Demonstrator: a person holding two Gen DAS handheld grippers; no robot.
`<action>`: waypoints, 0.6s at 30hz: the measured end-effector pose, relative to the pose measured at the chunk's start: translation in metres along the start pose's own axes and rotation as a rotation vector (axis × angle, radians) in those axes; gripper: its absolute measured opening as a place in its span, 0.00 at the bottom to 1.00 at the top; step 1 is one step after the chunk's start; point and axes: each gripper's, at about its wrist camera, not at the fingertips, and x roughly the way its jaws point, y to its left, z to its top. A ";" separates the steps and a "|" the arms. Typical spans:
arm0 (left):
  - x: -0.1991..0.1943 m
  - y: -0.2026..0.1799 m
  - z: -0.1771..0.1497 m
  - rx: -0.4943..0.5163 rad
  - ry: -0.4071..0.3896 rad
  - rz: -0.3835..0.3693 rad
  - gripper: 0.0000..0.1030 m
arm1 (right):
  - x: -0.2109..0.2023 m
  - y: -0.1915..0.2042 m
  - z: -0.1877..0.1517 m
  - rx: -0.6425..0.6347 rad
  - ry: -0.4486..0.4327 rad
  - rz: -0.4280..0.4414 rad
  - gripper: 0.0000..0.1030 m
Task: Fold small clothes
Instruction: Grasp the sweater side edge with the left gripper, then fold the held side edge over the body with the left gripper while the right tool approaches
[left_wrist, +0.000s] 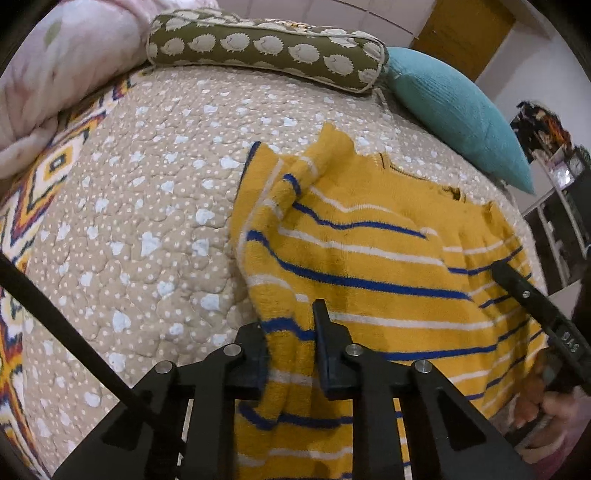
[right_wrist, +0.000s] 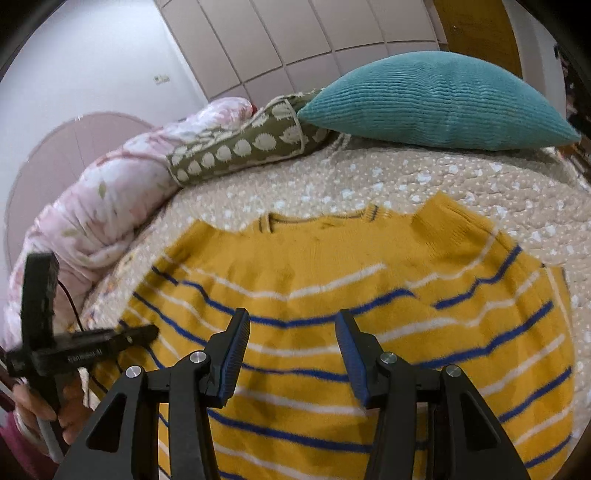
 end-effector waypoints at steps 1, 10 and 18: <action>-0.002 0.001 0.002 -0.009 0.005 -0.015 0.18 | 0.002 0.000 0.002 0.013 0.000 0.022 0.51; -0.046 -0.040 0.021 0.025 0.006 -0.177 0.14 | 0.033 0.007 0.000 -0.038 0.092 0.006 0.43; -0.040 -0.153 0.037 0.201 0.028 -0.208 0.07 | -0.002 -0.057 0.002 0.277 0.000 0.213 0.48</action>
